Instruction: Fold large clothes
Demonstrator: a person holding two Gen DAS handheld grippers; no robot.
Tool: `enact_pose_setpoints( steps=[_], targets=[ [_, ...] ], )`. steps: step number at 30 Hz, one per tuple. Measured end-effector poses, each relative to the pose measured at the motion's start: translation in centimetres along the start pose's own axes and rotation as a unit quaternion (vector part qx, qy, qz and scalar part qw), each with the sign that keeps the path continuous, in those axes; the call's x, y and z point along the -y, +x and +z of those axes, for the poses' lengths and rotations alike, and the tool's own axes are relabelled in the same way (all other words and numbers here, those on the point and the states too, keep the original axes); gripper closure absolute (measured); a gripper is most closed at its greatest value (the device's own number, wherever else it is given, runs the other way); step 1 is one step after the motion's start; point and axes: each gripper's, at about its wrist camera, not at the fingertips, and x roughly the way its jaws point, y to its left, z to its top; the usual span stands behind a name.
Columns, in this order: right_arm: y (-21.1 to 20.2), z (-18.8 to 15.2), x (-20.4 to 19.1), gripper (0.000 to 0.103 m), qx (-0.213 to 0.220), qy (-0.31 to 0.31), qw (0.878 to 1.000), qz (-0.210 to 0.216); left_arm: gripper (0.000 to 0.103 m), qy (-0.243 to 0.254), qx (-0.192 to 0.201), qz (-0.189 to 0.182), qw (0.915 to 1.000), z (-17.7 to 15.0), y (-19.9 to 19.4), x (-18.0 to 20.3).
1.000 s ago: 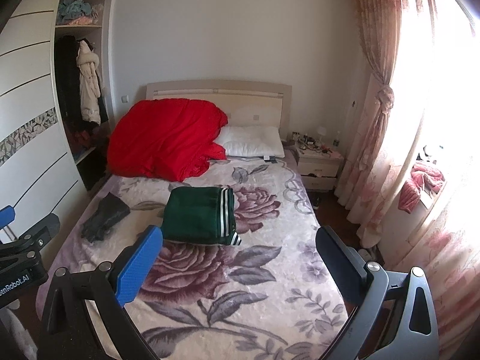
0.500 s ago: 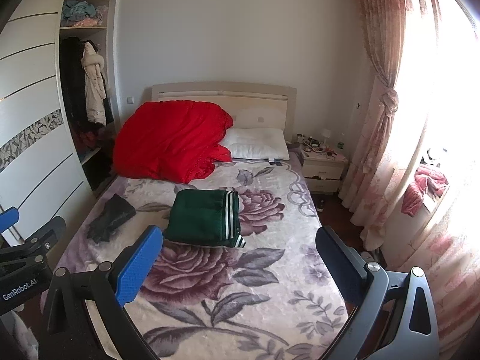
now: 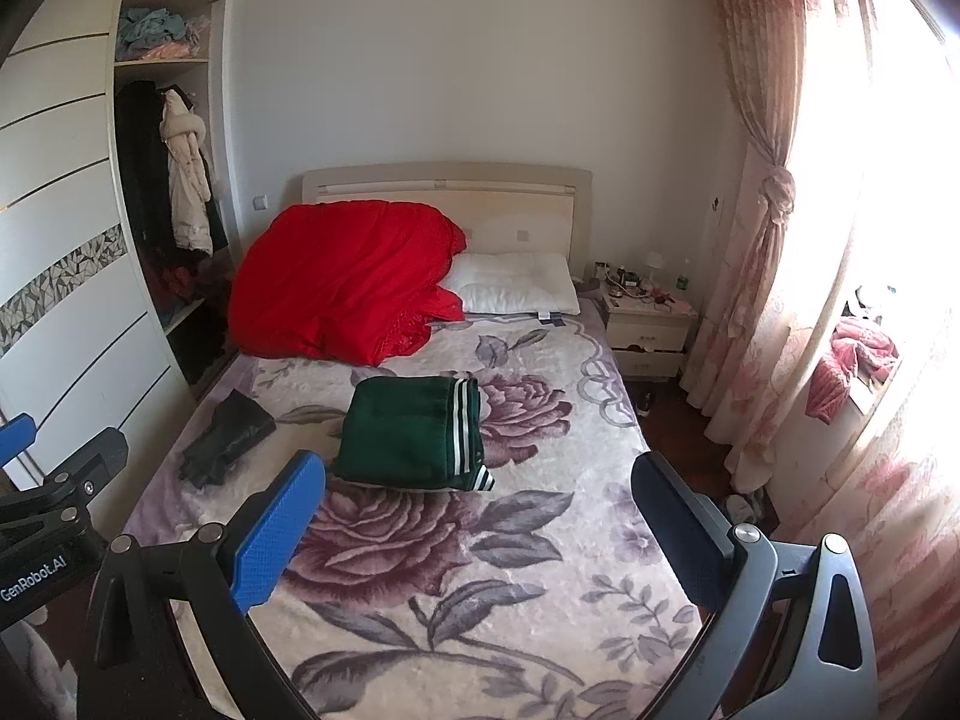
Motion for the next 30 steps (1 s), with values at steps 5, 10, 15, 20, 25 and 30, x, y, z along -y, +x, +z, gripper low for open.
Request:
enact_pose_setpoints(
  steps=[5,10,15,20,25,30],
  targets=[
    [-0.6,-0.6,0.1,0.000,-0.002,0.003,1.000,-0.003,0.000,0.001,0.003,0.001,1.0000,0.2,-0.1,0.0],
    [-1.1,-1.0,0.2,0.000,-0.002,0.005,1.000,-0.005,0.000,0.003,0.005,0.003,1.0000,0.2,-0.2,0.0],
    [-1.0,-0.9,0.2,0.000,-0.002,0.005,1.000,-0.005,0.000,0.004,0.006,0.001,1.0000,0.4,-0.2,0.2],
    [-1.0,-0.9,0.2,0.000,-0.001,0.004,1.000,-0.004,0.000,0.004,0.008,0.001,1.0000,0.5,-0.2,0.3],
    [-1.2,-1.1,0.3,0.000,-0.002,0.007,1.000,-0.005,0.000,0.007,0.010,0.003,0.9999,0.5,-0.3,0.4],
    [-1.4,-1.4,0.2,0.000,-0.003,0.005,1.000,-0.007,0.000,0.008,0.009,0.004,0.9999,0.5,-0.3,0.5]
  ],
)
